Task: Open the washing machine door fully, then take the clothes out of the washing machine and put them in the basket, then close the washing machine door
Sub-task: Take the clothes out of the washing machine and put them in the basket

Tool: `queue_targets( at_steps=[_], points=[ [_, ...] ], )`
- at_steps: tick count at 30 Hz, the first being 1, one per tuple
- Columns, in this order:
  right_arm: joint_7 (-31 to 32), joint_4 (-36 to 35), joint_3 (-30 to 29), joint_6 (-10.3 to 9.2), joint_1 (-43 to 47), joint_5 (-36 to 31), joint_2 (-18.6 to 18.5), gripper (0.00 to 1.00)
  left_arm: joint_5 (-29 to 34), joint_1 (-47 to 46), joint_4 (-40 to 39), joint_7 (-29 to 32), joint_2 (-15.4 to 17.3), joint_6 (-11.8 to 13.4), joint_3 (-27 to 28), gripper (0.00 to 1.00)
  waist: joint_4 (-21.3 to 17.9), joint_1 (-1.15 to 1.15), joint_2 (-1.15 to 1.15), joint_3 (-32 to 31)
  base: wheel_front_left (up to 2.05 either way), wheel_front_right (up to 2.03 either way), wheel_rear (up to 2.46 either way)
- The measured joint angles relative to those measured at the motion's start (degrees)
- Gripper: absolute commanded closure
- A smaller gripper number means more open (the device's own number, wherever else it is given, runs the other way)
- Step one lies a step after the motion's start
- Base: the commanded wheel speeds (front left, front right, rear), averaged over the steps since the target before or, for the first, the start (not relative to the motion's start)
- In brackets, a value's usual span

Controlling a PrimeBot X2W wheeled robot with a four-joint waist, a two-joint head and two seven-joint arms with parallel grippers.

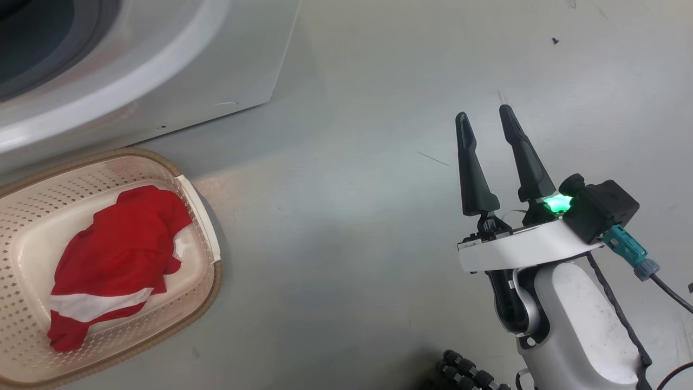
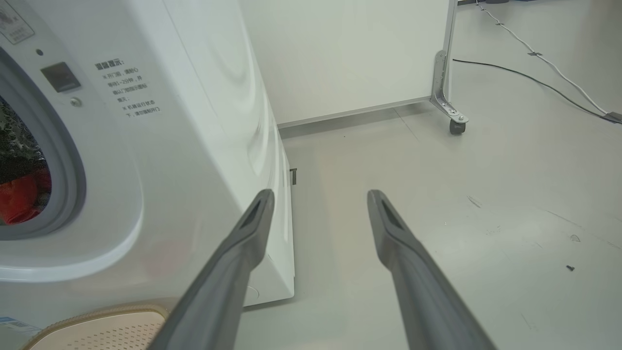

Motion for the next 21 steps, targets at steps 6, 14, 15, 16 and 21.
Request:
queue_targets(
  at_steps=[6, 14, 15, 16, 21],
  points=[
    [0.0, 0.08, 0.0, -0.04, -0.02, 0.0, 0.01, 0.0, 0.02, 0.0, 3.68, 2.7, 0.02, 1.24, 0.58, 0.51, 0.02, 0.0, 0.0, -0.25, 0.0, 0.0, 0.0],
    [0.0, 0.18, 0.01, -0.08, -0.06, -0.02, 0.01, 0.0, 0.4, -0.02, 4.78, 3.19, -0.21, 2.02, 0.76, 1.0, 0.22, 0.0, 0.0, -0.48, 0.0, 0.0, 0.0],
    [0.0, 0.18, -0.11, -0.41, -0.07, -0.07, 0.01, 0.0, 0.52, -0.02, 4.79, 2.53, -0.41, 2.18, 0.76, 1.0, 0.28, 0.0, 0.0, -0.5, 0.0, 0.0, 0.0],
    [0.0, 0.15, -0.22, -0.53, -0.07, -0.1, 0.01, 0.0, 0.52, -0.03, 4.78, 2.27, -0.67, 2.18, 0.77, 1.0, 0.4, 0.0, 0.0, -0.52, 0.0, 0.0, 0.0],
    [0.0, 0.16, -0.27, -0.53, -0.14, -0.1, 0.0, 0.0, -0.12, -0.02, 4.23, -1.0, -2.08, 2.59, 2.32, 1.0, 0.82, 0.0, 0.0, -0.48, 0.0, 0.0, 0.0]
  ],
)
